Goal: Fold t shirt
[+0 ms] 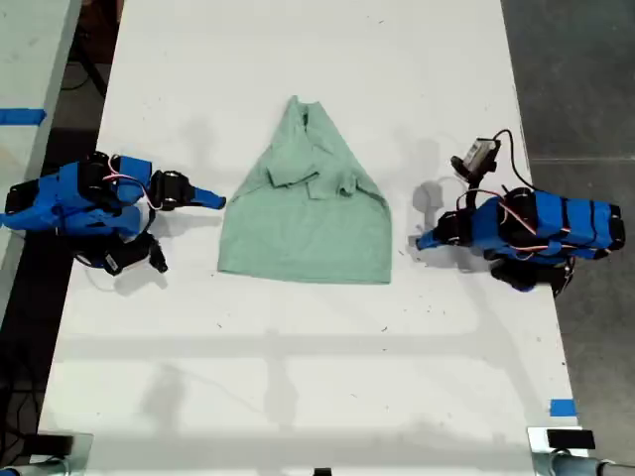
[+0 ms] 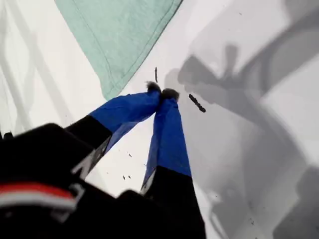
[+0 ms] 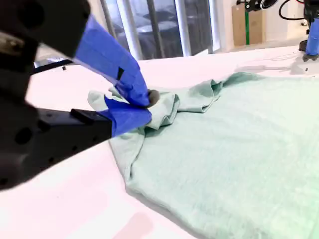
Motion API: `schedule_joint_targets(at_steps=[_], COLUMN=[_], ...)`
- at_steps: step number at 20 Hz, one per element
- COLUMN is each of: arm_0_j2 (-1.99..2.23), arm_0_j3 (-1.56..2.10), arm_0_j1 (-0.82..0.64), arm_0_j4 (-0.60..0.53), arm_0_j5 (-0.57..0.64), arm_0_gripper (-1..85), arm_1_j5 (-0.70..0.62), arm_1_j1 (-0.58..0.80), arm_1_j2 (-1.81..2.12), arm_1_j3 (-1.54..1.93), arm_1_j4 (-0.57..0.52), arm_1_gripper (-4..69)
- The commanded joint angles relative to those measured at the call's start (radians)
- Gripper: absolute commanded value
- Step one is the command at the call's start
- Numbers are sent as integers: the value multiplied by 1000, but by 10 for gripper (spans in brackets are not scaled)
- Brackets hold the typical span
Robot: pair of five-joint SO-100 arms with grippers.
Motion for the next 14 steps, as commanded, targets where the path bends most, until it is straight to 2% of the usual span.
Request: schedule_joint_targets(at_steps=[1, 5, 7, 10, 14], arm_0_j2=[9, 9, 9, 9, 9], arm_0_j3=[8, 3, -5, 5, -2], arm_0_j1=[-9, -9, -18, -32, -31], arm_0_j4=[5, 15, 29, 49, 52], arm_0_j5=[-21, -25, -25, -91, -86], arm_0_gripper=[0, 0, 0, 0, 0], arm_1_j5=[3, 21, 94, 98, 101], arm_1_j1=[8, 6, 6, 11, 8], arm_1_j2=[12, 12, 12, 12, 12], arm_1_j3=[54, 54, 51, 51, 51], arm_1_j4=[3, 9, 20, 20, 20], arm_1_gripper=[11, 3, 2, 2, 2])
